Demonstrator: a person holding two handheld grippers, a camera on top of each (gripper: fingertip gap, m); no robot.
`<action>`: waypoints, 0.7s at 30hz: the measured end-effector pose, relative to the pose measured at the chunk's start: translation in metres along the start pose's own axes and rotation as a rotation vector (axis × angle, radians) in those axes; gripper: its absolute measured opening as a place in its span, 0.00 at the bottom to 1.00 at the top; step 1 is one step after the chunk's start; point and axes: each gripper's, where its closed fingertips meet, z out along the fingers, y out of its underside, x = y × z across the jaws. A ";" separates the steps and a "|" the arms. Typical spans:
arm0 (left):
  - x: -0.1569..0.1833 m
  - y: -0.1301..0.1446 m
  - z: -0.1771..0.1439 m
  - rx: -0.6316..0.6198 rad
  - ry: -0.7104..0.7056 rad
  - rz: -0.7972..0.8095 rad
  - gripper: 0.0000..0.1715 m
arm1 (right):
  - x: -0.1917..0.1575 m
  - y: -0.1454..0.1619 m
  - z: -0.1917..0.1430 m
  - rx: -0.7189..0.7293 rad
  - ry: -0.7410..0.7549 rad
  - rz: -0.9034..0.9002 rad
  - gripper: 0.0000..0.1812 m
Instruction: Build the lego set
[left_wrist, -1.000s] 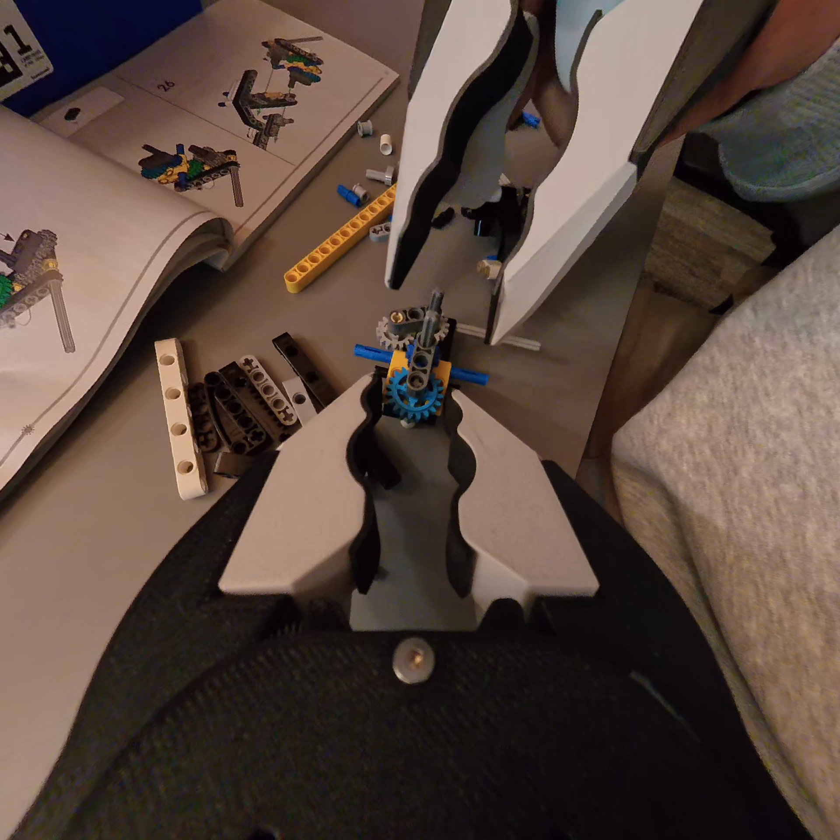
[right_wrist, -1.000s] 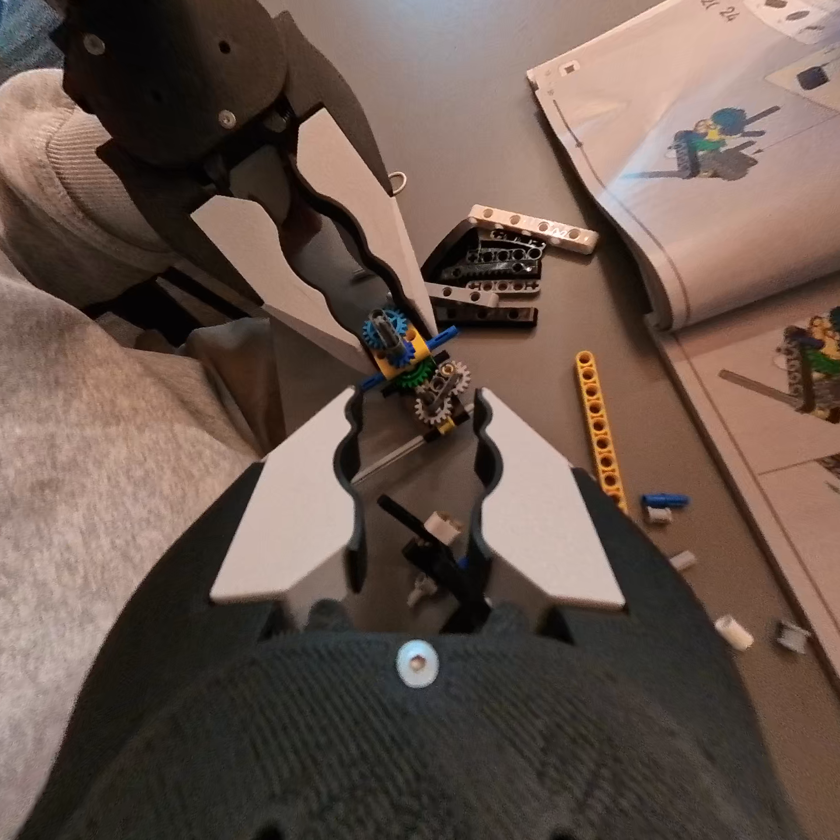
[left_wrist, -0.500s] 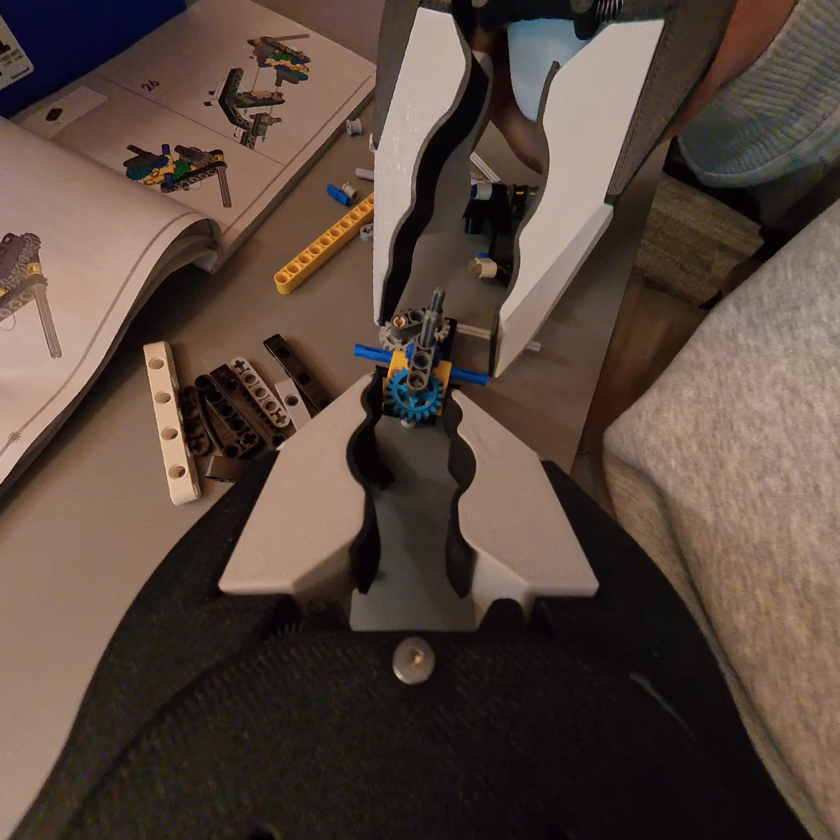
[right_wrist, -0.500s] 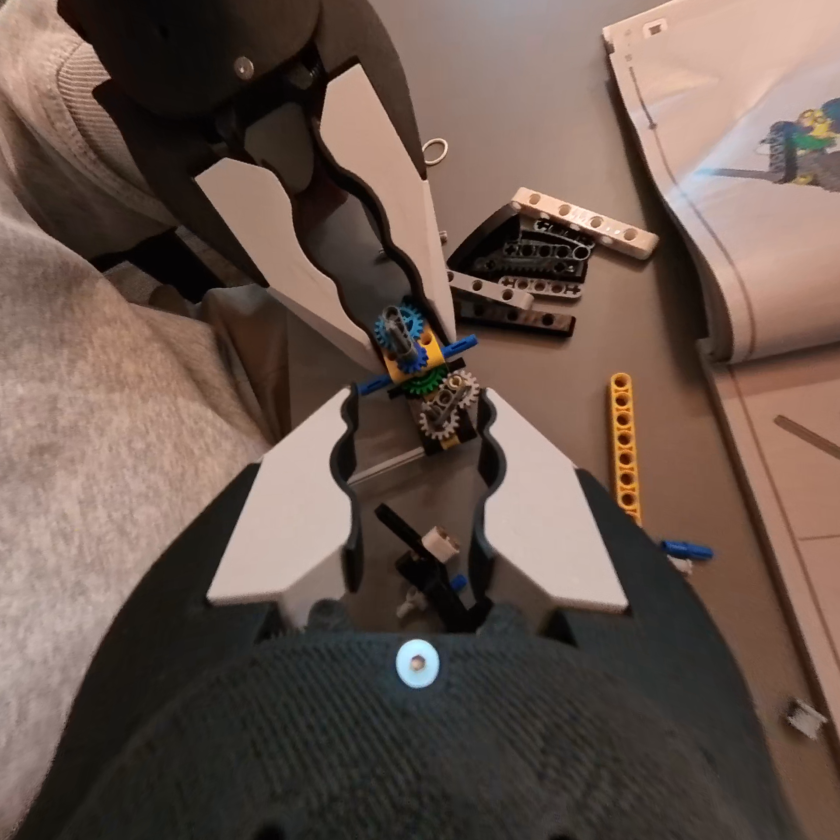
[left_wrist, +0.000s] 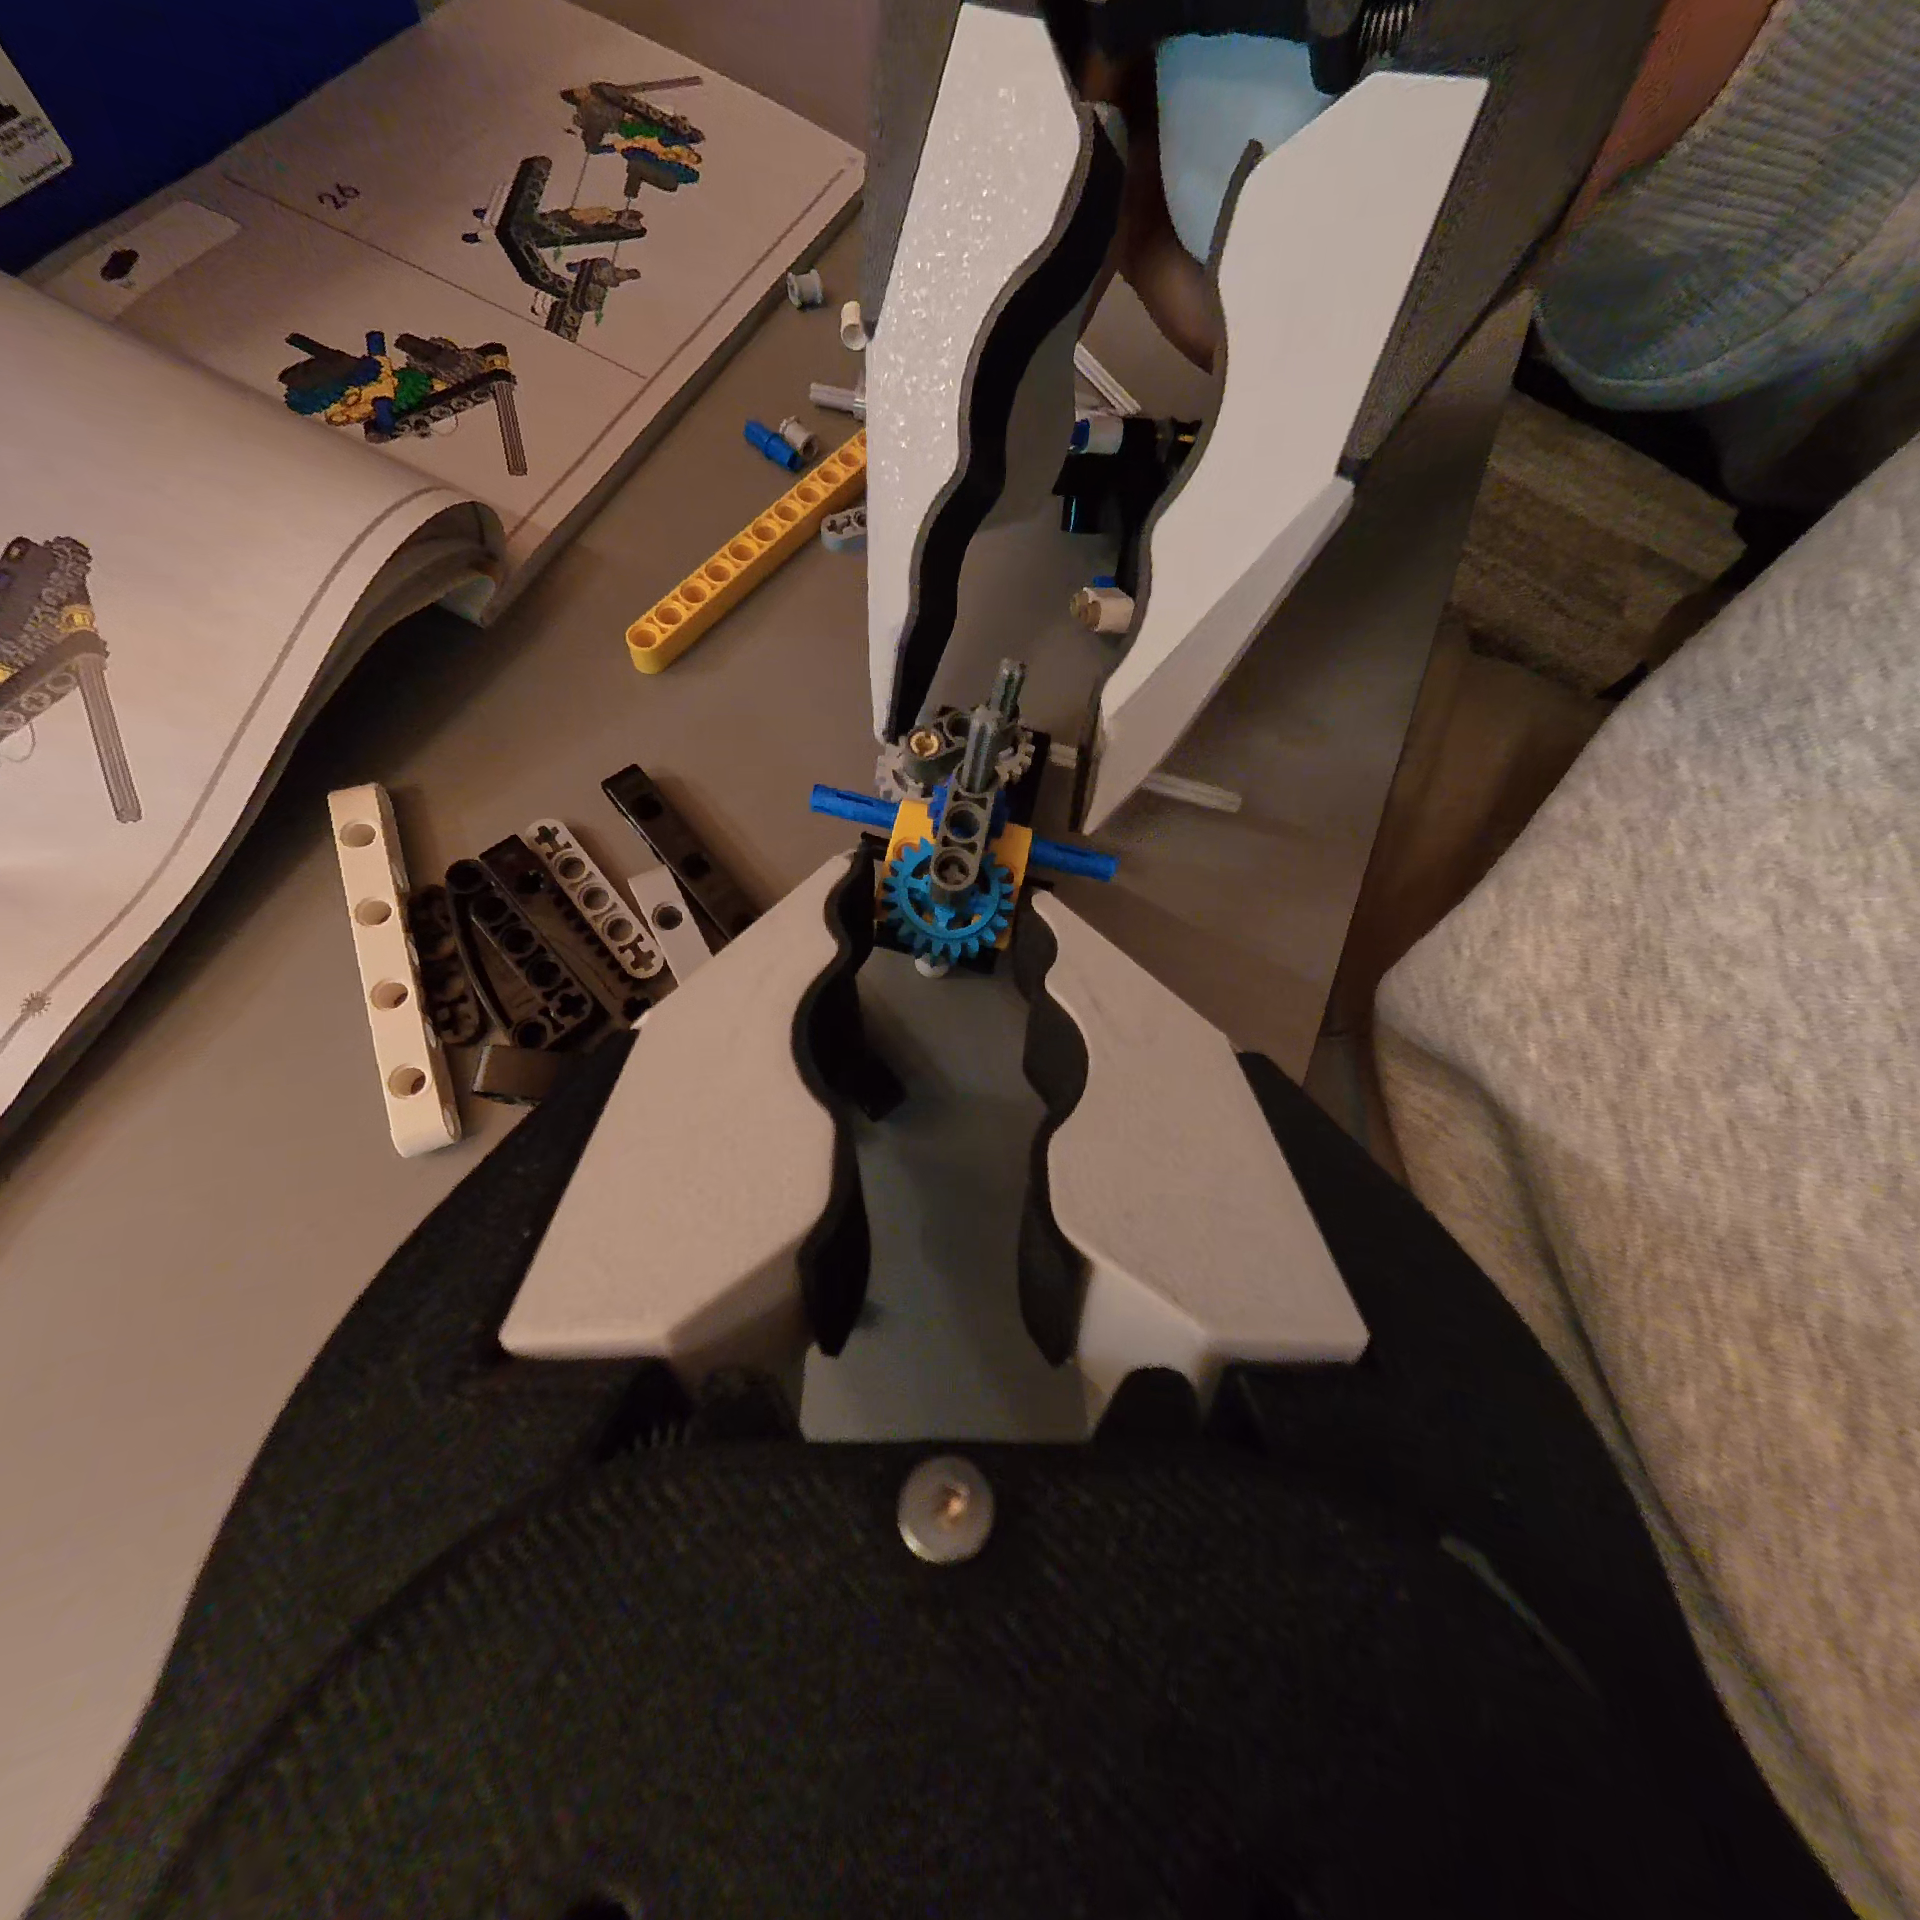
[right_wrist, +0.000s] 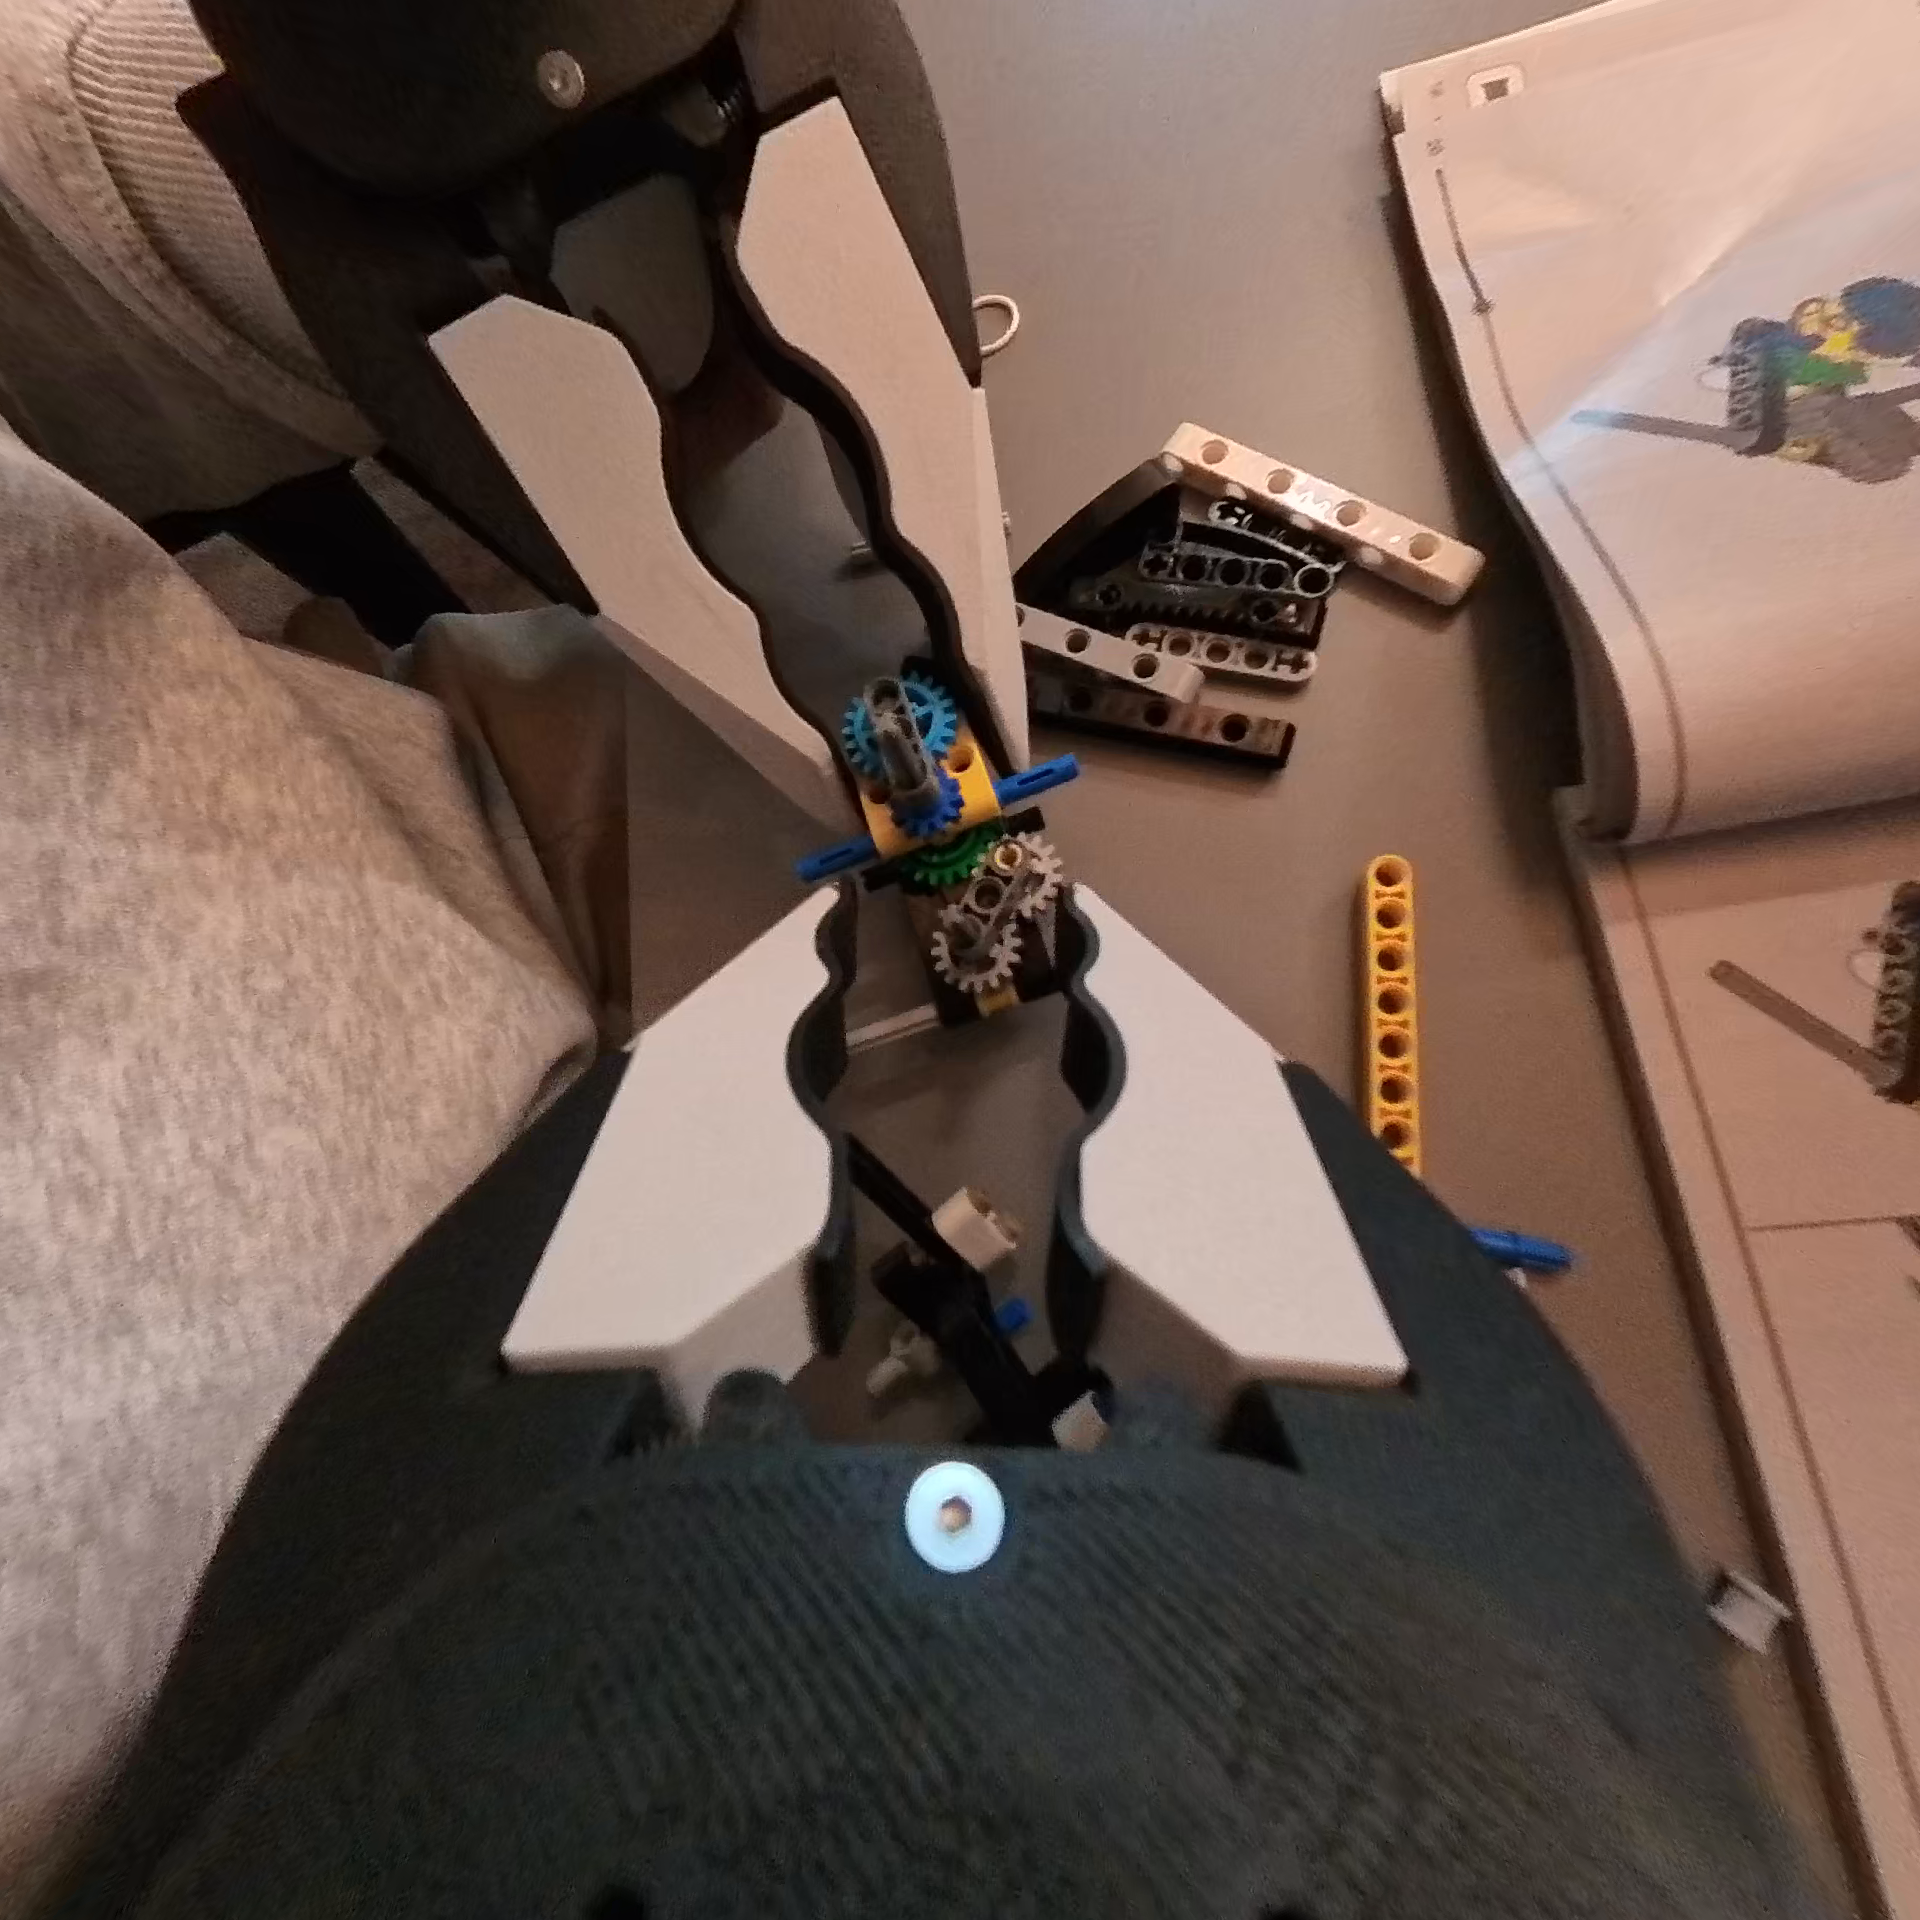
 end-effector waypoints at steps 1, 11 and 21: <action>0.000 0.000 0.000 0.000 0.000 0.002 0.14 | 0.000 0.000 0.000 0.001 -0.004 0.005 0.20; 0.000 0.000 0.000 -0.001 0.003 0.002 0.14 | 0.000 0.000 0.002 -0.009 0.021 -0.038 0.21; 0.000 0.000 0.000 0.000 0.002 0.003 0.14 | -0.002 0.000 0.001 -0.008 0.010 -0.020 0.23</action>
